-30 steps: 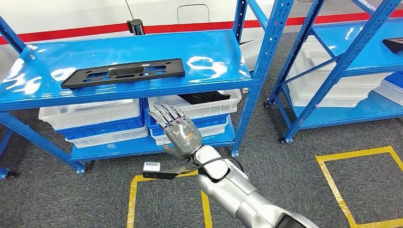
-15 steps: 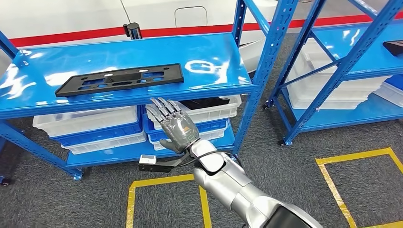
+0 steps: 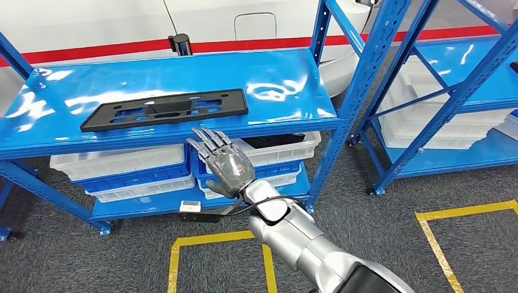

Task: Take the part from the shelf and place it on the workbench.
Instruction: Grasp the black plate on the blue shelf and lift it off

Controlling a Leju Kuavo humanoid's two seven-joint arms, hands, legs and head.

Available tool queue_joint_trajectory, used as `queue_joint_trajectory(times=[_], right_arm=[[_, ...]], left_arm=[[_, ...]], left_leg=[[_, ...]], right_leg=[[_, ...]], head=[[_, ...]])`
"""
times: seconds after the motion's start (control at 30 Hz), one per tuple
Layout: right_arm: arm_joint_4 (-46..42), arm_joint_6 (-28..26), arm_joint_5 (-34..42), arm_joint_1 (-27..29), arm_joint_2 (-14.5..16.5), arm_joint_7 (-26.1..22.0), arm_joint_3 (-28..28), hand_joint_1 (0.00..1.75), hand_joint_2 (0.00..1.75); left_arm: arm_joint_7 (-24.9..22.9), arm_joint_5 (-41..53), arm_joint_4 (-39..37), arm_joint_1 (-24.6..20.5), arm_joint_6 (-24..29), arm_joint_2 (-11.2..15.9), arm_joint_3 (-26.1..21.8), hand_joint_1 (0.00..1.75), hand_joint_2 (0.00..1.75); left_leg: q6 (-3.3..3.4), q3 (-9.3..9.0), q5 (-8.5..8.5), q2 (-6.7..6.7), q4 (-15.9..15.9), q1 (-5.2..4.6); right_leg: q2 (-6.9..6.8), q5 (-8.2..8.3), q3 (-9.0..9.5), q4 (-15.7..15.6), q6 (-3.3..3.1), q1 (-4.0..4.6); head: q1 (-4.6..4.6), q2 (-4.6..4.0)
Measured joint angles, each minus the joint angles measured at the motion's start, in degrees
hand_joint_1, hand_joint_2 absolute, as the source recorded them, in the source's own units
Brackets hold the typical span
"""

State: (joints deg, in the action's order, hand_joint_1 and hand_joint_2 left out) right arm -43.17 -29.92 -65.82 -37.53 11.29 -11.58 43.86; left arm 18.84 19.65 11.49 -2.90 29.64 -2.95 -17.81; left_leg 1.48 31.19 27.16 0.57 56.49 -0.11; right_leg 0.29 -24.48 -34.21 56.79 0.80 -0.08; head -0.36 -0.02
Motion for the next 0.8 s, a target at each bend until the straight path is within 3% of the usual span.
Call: queue_joint_trajectory(times=[0.07,0.13,0.23,0.27,0.3,0.37,0.43,0.47,0.6,0.67,0.73,0.77,0.8], right_arm=[[0.0,0.2,0.0,-0.1,0.1,0.0,0.0,0.0,1.75],[0.0,0.4,0.0,-0.2,0.4,0.0,0.0,0.0,1.75],[0.2,0.6,0.0,-0.3,0.7,0.1,0.0,0.0,1.75],[0.3,0.7,0.0,-0.2,0.7,0.2,0.0,0.0,1.75],[0.4,0.7,-0.1,-0.2,0.7,0.3,0.0,0.0,1.75],[0.5,0.7,-0.1,-0.2,0.8,0.4,0.0,0.0,1.75],[0.5,0.7,-0.3,-0.3,0.9,0.4,0.0,0.0,1.75],[0.5,0.7,-0.3,-0.3,1.0,0.4,0.0,0.0,1.75],[0.5,0.7,-0.3,-0.6,1.1,0.5,0.0,0.0,1.75],[0.4,0.7,-0.3,-0.8,1.3,0.5,0.0,0.0,1.75],[0.5,0.7,-0.3,-0.8,1.3,0.6,0.0,0.0,1.75],[0.5,0.7,-0.3,-0.6,1.2,0.6,0.0,0.0,1.75],[0.5,0.7,-0.3,-0.4,1.2,0.6,0.0,0.0,1.75]], left_arm=[[0.0,0.0,0.0,0.0,0.0,0.1,0.0,0.0,0.0],[0.0,0.0,0.0,-0.1,0.0,0.1,-0.1,0.0,0.0],[0.0,0.0,0.0,0.0,0.0,0.1,-0.4,0.0,0.0],[0.0,0.0,0.0,0.1,0.0,0.1,-0.5,0.0,0.0],[0.0,0.0,0.0,0.1,0.0,0.2,-0.5,0.0,0.0],[0.0,0.1,0.0,0.1,0.0,0.2,-0.6,0.0,0.0],[0.1,0.1,0.0,0.0,0.0,0.3,-0.6,0.0,0.0],[0.2,0.1,0.0,0.0,0.0,0.3,-0.6,0.0,0.0],[0.2,0.2,0.0,0.0,-0.1,0.3,-0.6,0.0,0.0],[0.2,0.2,0.0,0.0,-0.2,0.2,-0.6,0.0,0.0],[0.3,0.2,0.0,-0.1,-0.2,0.2,-0.7,0.0,0.0],[0.3,0.2,0.0,-0.1,-0.2,0.2,-0.7,0.0,0.0],[0.3,0.2,0.0,0.0,-0.3,0.2,-0.7,0.0,0.0]], left_leg=[[-0.6,-0.05,0.45,-0.07,0.2,0.28],[-1.31,1.05,2.06,-0.19,2.9,0.6],[-2.22,7.12,6.14,-0.33,13.4,1.18],[-2.41,8.97,6.32,-0.36,15.7,1.31],[-2.5,9.84,5.29,-0.39,15.9,1.4],[-2.37,8.11,0.44,-0.43,10.0,1.52],[-1.91,5.01,-2.84,-0.4,3.2,1.36],[-1.59,4.09,-3.27,-0.39,1.3,1.18],[-0.18,2.9,-2.84,-0.42,0.0,0.94],[0.59,2.02,-2.83,-0.51,-0.7,1.13],[1.06,1.64,-2.48,-0.48,-0.8,0.99],[1.12,1.49,-2.27,-0.45,-0.8,0.96],[1.09,1.27,-2.05,-0.4,-0.8,0.93]], right_leg=[[0.14,-0.06,0.34,-0.3,-0.82,-0.2],[0.23,-0.25,1.03,-0.7,-1.63,-0.61],[0.25,-0.83,1.72,-0.8,-2.44,-0.6],[0.28,-1.02,1.89,-0.8,-2.53,-0.55],[0.33,-1.23,2.1,-0.7,-2.52,-0.52],[0.45,-1.79,2.8,-0.7,-2.26,-0.52],[0.51,-2.35,3.36,-0.7,-1.77,-0.3],[0.52,-2.56,3.43,-0.7,-1.48,-0.16],[0.4,-3.37,3.28,-0.2,-0.39,0.08],[0.28,-5.28,0.83,4.6,-0.39,0.06],[0.24,-7.91,-4.06,13.0,-0.64,-0.08],[0.24,-8.51,-6.18,16.1,-0.52,-0.1],[0.23,-8.22,-7.34,17.2,-0.2,-0.11]], head=[[0.0,0.0],[-0.1,0.0],[-0.22,0.0],[-0.23,0.0],[-0.23,0.0],[-0.23,0.0],[-0.2,0.0],[-0.19,0.0],[-0.15,0.0],[-0.04,0.0],[0.03,0.0],[0.03,0.0],[0.04,0.0]])
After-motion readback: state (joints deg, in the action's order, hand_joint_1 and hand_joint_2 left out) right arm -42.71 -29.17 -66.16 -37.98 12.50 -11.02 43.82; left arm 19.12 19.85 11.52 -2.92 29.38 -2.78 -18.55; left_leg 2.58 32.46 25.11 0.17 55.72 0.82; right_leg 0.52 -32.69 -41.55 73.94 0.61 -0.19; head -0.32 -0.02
